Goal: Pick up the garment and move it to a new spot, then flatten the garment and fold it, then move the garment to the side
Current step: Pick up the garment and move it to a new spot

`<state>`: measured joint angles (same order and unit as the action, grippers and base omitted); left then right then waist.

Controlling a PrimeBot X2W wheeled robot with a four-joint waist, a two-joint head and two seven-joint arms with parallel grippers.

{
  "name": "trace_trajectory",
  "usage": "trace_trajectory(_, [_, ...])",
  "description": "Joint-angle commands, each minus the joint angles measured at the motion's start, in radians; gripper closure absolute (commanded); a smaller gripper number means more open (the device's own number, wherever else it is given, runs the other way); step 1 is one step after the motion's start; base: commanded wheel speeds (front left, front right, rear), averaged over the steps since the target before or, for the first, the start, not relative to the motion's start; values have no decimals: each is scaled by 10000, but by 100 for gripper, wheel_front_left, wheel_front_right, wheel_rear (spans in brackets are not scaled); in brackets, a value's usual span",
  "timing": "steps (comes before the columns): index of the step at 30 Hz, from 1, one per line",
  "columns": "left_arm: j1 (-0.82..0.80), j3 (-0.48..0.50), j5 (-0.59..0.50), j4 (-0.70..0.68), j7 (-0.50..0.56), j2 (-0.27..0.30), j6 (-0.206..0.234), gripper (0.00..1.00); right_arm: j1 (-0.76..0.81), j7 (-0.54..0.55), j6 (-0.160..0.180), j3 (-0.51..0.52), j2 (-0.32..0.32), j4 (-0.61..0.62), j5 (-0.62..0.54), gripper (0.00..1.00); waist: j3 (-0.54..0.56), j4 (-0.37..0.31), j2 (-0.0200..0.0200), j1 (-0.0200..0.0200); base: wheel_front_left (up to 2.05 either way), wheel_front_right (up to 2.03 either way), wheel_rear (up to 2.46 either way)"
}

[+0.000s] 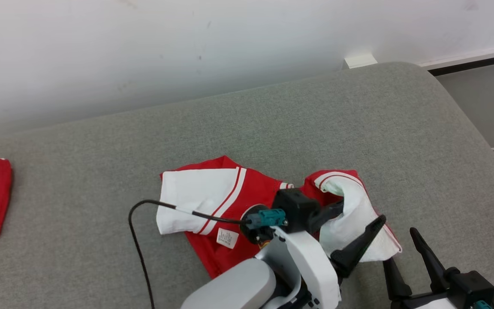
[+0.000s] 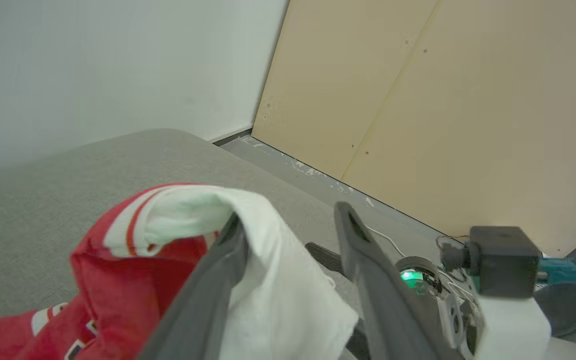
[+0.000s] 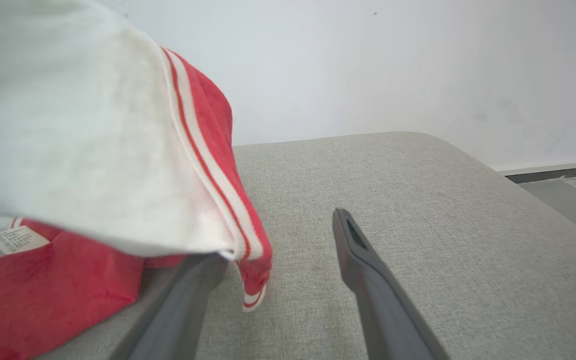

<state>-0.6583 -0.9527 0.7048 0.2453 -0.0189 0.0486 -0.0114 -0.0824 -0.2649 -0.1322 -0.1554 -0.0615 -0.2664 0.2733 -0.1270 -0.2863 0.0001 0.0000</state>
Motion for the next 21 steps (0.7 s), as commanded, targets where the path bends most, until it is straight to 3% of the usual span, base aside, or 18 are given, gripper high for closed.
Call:
trace_trajectory(1, [-160,-189,155,169,-167,40,60,0,-124,8,28,54,16,-6,1,0,-23,45,-1,0,0,0,0])
trace_trajectory(9, [29,-888,365,1858,-674,211,-44,0,-51,8,28,277,40,14,-126,0,54,569,-1,0,0,0,0])
trace_trajectory(13, [486,-653,546,2321,-1424,410,-36,0,72,8,28,459,-67,95,-161,0,228,880,-1,0,0,0,0])
trace_trajectory(21, [1755,703,56,1782,-2464,1603,883,0,556,8,28,935,-404,481,-167,0,827,1404,-1,0,0,0,0])
